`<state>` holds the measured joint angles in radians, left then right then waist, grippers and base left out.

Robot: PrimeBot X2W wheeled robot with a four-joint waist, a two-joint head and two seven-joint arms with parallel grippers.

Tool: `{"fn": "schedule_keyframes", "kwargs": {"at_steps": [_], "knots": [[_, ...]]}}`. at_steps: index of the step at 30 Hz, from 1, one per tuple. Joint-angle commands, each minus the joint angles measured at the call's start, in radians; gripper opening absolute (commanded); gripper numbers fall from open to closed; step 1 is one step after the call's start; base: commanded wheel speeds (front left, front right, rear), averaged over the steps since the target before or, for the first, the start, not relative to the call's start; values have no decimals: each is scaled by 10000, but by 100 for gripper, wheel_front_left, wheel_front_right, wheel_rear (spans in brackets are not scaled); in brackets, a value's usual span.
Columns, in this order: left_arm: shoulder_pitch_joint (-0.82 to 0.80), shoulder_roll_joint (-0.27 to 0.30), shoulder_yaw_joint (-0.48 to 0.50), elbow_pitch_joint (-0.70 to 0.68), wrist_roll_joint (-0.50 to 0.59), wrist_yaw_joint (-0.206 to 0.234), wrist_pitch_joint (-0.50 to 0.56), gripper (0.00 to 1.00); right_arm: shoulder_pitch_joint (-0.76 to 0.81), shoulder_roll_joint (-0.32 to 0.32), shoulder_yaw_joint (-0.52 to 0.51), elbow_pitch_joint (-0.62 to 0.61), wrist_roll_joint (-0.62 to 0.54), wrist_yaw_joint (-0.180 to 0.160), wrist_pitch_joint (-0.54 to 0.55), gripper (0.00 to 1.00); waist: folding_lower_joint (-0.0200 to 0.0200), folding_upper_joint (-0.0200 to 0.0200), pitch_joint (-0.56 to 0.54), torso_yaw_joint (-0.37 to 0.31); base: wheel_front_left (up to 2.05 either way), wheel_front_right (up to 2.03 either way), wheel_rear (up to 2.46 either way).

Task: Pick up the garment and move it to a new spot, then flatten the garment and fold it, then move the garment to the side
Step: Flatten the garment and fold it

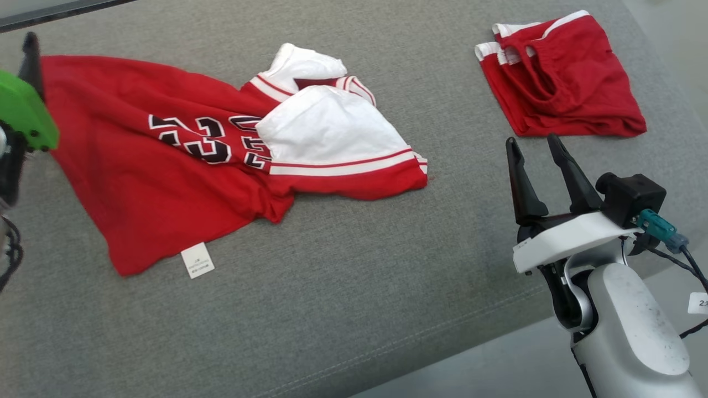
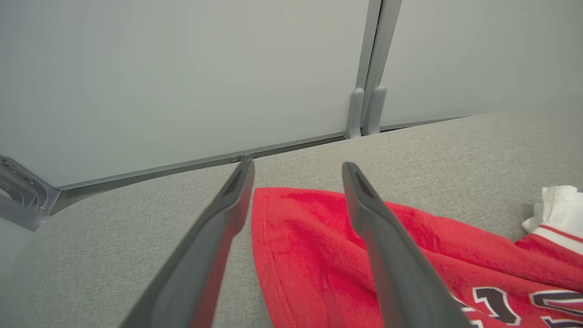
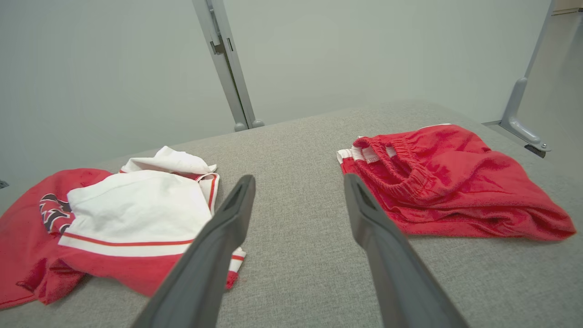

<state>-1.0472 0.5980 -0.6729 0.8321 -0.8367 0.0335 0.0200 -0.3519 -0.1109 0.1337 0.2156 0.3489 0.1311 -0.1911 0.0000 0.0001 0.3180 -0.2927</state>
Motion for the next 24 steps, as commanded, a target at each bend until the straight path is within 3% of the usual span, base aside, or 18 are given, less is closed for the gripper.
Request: {"fn": "schedule_keyframes", "kwargs": {"at_steps": [1,5,9,16,24], "knots": [[354,-119,-4,-204,-131,-49,-69,100,-43,-120,32,70,13,-8,116,100,0,-1,-787,914,0,0,0],[1288,-585,-120,-1440,-281,189,-366,100,-217,-471,28,328,132,-7,570,100,0,-1,-1276,1830,0,0,0],[2537,-777,-245,-3000,-371,724,-692,100,-539,-786,128,773,322,-8,1038,100,0,-1,-1568,2694,0,0,0],[4807,-580,-388,-5888,-326,2071,-1221,100,-1296,-1167,449,1856,571,-8,1542,100,0,-1,-1737,3933,0,0,0],[6515,-328,-217,-8046,-386,3345,-1682,100,-2097,-1453,644,3440,791,-8,1862,100,0,-1,-1690,4753,0,0,0]]}}
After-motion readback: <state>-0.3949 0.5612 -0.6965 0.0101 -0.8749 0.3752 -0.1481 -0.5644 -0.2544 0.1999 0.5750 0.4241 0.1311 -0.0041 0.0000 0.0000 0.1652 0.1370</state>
